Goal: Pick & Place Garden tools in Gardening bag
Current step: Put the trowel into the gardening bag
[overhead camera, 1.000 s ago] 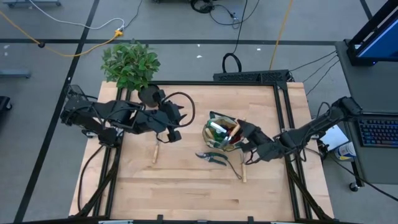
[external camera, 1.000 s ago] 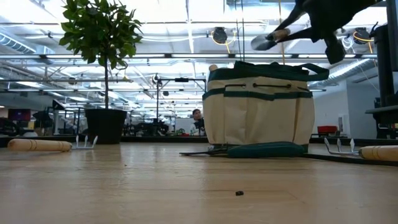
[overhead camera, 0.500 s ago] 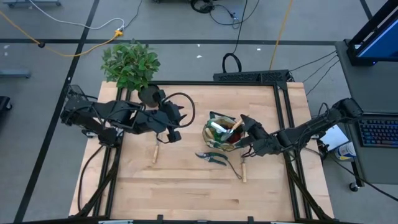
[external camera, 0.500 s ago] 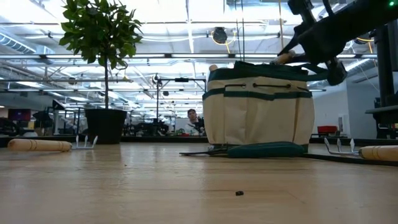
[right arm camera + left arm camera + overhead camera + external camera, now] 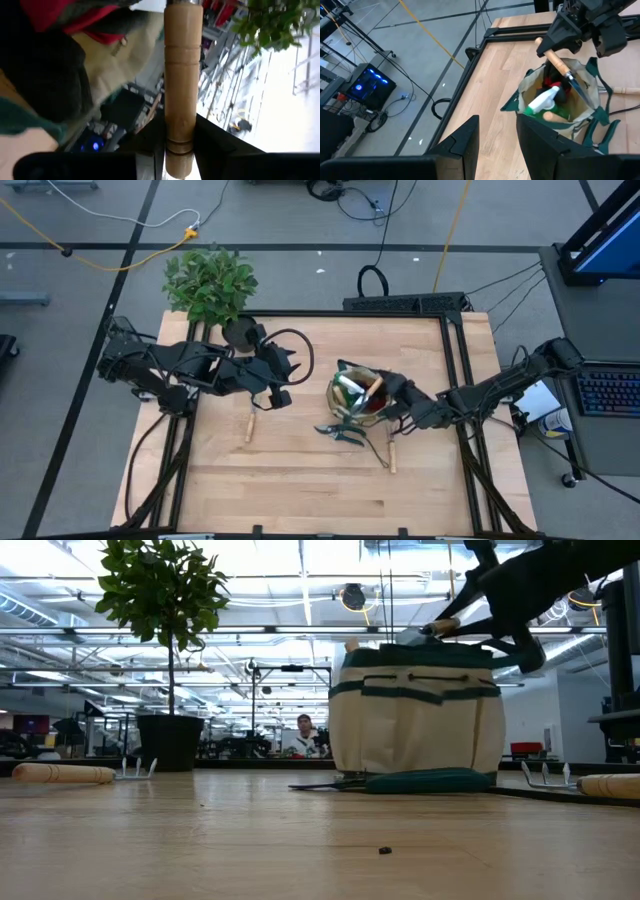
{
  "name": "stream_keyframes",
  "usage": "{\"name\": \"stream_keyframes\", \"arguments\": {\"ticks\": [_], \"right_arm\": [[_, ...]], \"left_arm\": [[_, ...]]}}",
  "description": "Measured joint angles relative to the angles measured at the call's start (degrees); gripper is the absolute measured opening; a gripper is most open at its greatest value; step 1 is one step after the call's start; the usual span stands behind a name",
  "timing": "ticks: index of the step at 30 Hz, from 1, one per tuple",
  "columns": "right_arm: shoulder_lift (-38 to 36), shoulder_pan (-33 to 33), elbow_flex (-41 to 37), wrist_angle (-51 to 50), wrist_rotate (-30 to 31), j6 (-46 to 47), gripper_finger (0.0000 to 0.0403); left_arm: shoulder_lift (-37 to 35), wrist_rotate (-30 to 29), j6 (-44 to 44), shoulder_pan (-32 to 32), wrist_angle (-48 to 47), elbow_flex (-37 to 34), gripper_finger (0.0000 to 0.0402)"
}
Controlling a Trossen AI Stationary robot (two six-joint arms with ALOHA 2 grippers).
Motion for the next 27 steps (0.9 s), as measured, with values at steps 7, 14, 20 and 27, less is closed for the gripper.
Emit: {"name": "stream_keyframes", "arguments": {"ticks": [7,14,20,27], "right_arm": [[0.0,0.0,0.0,-0.1,4.1,-5.1,0.0067],[0.0,0.0,0.0,0.5,4.2,-14.5,0.0072],[0.0,0.0,0.0,4.8,1.7,-23.4,0.0074],[0.0,0.1,0.0,8.5,-8.6,-29.8,0.0119]], "left_arm": [[0.0,0.0,0.0,0.0,0.0,0.0,0.0136],[0.0,0.0,0.0,0.0,0.0,0.0,0.0136],[0.0,0.0,0.0,0.0,0.0,0.0,0.0136],[0.0,-0.6,0.0,0.0,0.0,0.0,0.0136]]}}
